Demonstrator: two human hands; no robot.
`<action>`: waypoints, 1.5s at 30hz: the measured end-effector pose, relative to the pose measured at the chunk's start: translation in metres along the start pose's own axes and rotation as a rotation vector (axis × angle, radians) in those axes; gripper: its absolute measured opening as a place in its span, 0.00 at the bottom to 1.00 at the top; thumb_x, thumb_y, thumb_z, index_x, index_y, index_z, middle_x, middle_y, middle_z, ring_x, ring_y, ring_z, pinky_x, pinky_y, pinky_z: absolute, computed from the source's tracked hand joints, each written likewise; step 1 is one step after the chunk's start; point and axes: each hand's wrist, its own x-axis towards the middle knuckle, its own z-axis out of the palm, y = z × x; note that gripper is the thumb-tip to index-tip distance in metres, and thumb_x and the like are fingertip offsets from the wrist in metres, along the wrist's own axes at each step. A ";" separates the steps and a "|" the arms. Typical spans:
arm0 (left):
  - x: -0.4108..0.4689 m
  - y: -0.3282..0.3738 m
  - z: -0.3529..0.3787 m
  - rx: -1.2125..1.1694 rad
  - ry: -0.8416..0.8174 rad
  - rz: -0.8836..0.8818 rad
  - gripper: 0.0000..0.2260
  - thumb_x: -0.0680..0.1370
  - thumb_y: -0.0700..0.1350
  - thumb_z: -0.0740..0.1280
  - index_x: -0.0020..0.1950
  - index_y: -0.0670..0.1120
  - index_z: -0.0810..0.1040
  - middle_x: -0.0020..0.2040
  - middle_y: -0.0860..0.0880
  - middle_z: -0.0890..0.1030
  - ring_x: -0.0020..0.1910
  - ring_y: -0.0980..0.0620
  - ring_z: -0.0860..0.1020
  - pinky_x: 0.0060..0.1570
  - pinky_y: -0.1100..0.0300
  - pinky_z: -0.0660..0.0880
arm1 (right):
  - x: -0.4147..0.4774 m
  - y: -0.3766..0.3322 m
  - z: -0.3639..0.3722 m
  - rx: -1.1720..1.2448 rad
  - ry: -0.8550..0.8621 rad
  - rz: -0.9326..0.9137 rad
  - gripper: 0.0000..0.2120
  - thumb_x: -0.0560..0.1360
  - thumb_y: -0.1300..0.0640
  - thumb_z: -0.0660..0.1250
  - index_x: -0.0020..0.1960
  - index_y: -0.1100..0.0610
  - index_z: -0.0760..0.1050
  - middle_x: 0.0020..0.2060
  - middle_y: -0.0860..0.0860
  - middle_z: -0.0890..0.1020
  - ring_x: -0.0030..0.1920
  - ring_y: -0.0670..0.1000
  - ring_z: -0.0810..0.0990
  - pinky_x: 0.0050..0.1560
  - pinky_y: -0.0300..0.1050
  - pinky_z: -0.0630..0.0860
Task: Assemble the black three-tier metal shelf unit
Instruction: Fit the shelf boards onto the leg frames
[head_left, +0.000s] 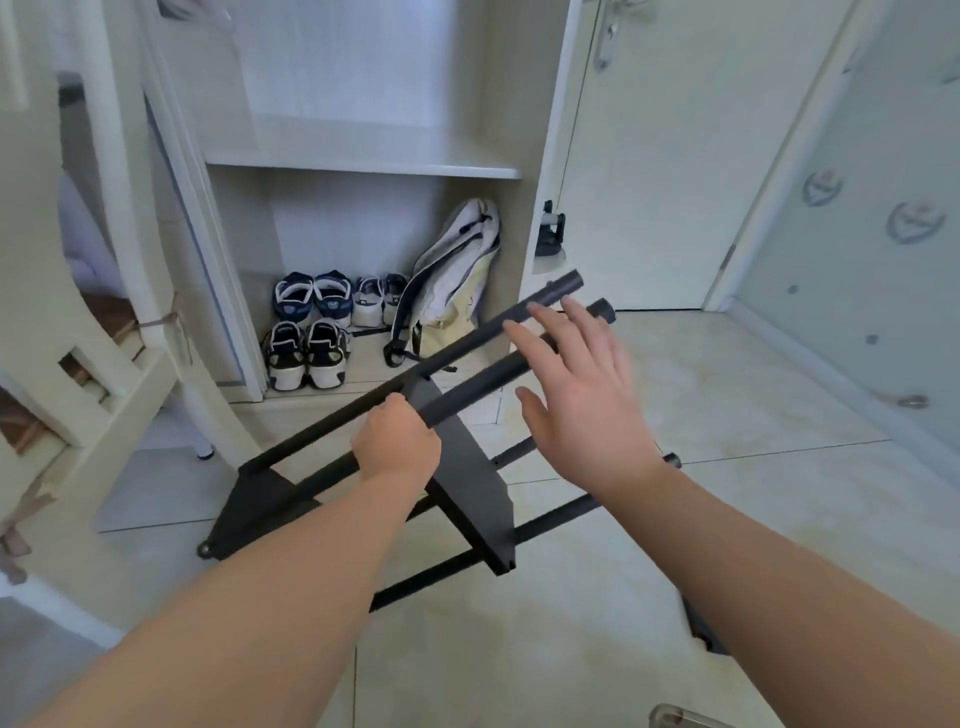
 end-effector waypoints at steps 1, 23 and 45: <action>-0.002 0.003 0.006 0.061 -0.007 0.025 0.17 0.78 0.44 0.68 0.65 0.43 0.72 0.56 0.43 0.79 0.57 0.43 0.78 0.55 0.50 0.75 | -0.004 0.005 0.005 -0.061 -0.026 -0.010 0.30 0.72 0.61 0.72 0.73 0.55 0.71 0.73 0.56 0.72 0.76 0.64 0.64 0.76 0.65 0.57; 0.032 0.023 0.062 -0.204 -0.952 -0.100 0.30 0.69 0.55 0.76 0.67 0.47 0.73 0.65 0.45 0.75 0.64 0.44 0.73 0.68 0.48 0.66 | -0.105 0.110 0.074 -0.216 -0.359 0.019 0.11 0.69 0.55 0.80 0.47 0.53 0.80 0.34 0.47 0.77 0.34 0.56 0.77 0.48 0.54 0.71; 0.046 -0.013 0.123 -0.528 -1.016 -0.292 0.15 0.80 0.42 0.69 0.66 0.41 0.75 0.62 0.46 0.81 0.55 0.49 0.82 0.61 0.57 0.73 | -0.134 0.118 0.104 -0.167 -0.838 0.251 0.26 0.79 0.32 0.51 0.62 0.46 0.75 0.48 0.44 0.74 0.51 0.53 0.75 0.63 0.56 0.64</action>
